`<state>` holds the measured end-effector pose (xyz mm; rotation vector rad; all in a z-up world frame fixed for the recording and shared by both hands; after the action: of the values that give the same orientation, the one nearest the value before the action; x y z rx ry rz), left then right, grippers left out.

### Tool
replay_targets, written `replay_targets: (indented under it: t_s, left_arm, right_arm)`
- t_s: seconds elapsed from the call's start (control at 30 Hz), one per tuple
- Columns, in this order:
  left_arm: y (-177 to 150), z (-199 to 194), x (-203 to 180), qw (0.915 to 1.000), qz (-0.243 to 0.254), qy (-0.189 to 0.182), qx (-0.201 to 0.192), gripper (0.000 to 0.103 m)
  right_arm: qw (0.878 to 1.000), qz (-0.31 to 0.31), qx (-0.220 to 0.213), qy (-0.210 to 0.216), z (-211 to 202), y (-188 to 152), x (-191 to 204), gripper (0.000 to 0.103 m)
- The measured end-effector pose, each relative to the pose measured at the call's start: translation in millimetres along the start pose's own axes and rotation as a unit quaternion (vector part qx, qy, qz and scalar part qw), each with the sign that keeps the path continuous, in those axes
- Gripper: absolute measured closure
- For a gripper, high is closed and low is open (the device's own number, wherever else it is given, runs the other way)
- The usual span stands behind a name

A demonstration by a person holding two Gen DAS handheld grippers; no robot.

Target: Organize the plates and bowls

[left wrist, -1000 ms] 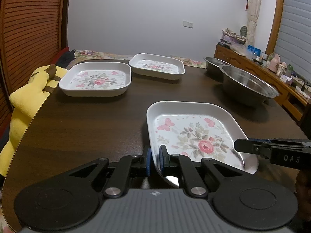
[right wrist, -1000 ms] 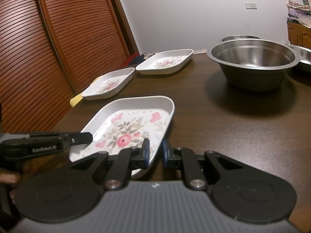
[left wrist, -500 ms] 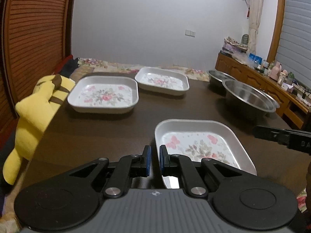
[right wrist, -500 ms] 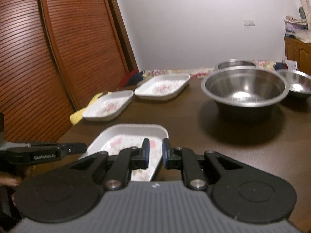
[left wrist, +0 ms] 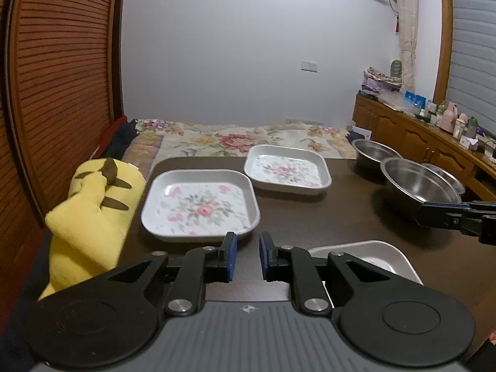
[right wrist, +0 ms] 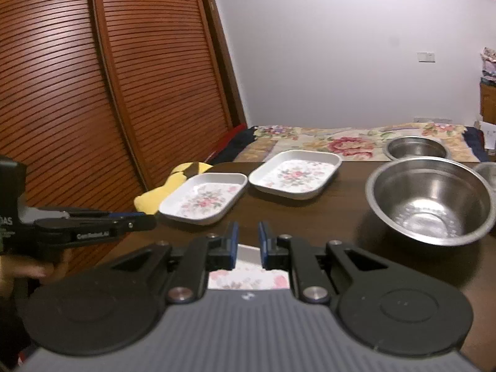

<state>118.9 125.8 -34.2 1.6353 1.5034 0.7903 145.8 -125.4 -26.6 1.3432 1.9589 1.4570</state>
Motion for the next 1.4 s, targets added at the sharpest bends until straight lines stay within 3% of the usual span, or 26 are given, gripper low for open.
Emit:
replay_targets:
  t_s: [0.17,0.23,0.3,0.37,0.6,0.9,1.17,1.4]
  left_arm:
    - [12,10,16,0.9999,0.01,0.011,0.003,0.079]
    - [17,14,22,0.9998,0.017,0.012,0.006,0.072]
    - [20,20,27,0.9996,0.026,0.012,0.01,0.069]
    - [23,26,34,0.9992,0.035,0.014,0.015,0.068]
    - [31,52,66,0.9985,0.035,0.029,0.03,0.068]
    - [35,89,98,0.9985,0.004,0.024,0.049,0.068]
    - [32,111,112,0.9983,-0.017,0.022,0.052,0.071]
    - [27,122,121,0.997,-0.04,0.016,0.064,0.084]
  right_arm:
    - [1.0,-0.008,0.006,0.011,16,13,10,0.087]
    - [1.0,-0.007,0.011,0.016,22,16,13,0.087]
    - [1.0,-0.008,0.017,0.021,31,20,18,0.079]
    - [1.0,-0.013,0.02,0.02,38,23,23,0.069]
    - [0.999,-0.013,0.048,0.014,72,33,31,0.069]
    - [0.997,-0.027,0.077,0.002,109,43,39,0.069]
    - [0.992,-0.031,0.121,-0.002,145,32,40,0.069]
    - [0.99,0.002,0.144,-0.001,164,23,36,0.07]
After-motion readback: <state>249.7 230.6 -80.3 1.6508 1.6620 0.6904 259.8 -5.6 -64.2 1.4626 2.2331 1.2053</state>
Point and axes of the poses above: each gripper's, at about its wrist camera, not at the fingertips, and z roughly the way its jaws point, x to its left, y to its top, the point moved 5 cm from there along z, roughly the way its jaws point
